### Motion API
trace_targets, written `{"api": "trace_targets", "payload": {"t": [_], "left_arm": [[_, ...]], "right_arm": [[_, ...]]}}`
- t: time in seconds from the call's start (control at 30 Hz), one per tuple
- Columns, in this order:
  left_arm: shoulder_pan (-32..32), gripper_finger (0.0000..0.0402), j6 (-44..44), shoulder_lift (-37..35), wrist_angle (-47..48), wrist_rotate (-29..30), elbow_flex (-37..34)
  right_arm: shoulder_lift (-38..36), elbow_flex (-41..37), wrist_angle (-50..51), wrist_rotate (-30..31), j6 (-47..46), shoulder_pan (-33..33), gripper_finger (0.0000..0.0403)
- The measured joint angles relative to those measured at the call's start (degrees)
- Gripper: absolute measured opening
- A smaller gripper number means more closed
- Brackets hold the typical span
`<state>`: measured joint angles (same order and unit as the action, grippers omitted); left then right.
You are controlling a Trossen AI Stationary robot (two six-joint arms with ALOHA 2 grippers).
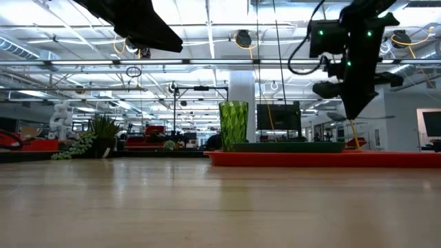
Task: Pick and place plate/cup/fork/spoon on tray
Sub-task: Put the blue spoon on the red table tray
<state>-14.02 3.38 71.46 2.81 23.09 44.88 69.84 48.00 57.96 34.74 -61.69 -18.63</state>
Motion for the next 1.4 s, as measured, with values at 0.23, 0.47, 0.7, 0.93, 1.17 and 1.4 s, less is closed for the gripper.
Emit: {"api": "trace_targets", "payload": {"t": [0.23, 0.47, 0.7, 0.93, 1.17, 1.4], "left_arm": [[0.00, 0.0147, 0.14, 0.00, -0.01, 0.00, 0.00], [0.01, 0.0147, 0.24, 0.00, -0.04, 0.00, 0.00], [0.00, 0.0147, 0.26, 0.00, -0.07, 0.00, 0.00], [0.00, 0.0147, 0.28, 0.00, -0.07, 0.00, 0.00], [0.00, 0.0147, 0.30, 0.00, -0.07, 0.00, 0.00], [0.00, 0.0147, 0.30, 0.00, -0.07, 0.00, 0.00]], "right_arm": [[0.05, -9.13, -10.37, -0.64, 0.46, -1.62, 0.0000], [0.01, -13.69, -16.01, -2.10, 3.51, -5.13, 0.0000], [0.01, -15.08, -20.21, -2.24, 7.88, -8.96, 0.0000], [0.01, -15.18, -23.50, -2.03, 11.63, -12.96, 0.0000], [0.03, -15.18, -25.26, -3.35, 13.58, -14.79, 0.0000], [0.16, -15.18, -25.22, -4.58, 14.39, -14.80, 0.0000]]}}
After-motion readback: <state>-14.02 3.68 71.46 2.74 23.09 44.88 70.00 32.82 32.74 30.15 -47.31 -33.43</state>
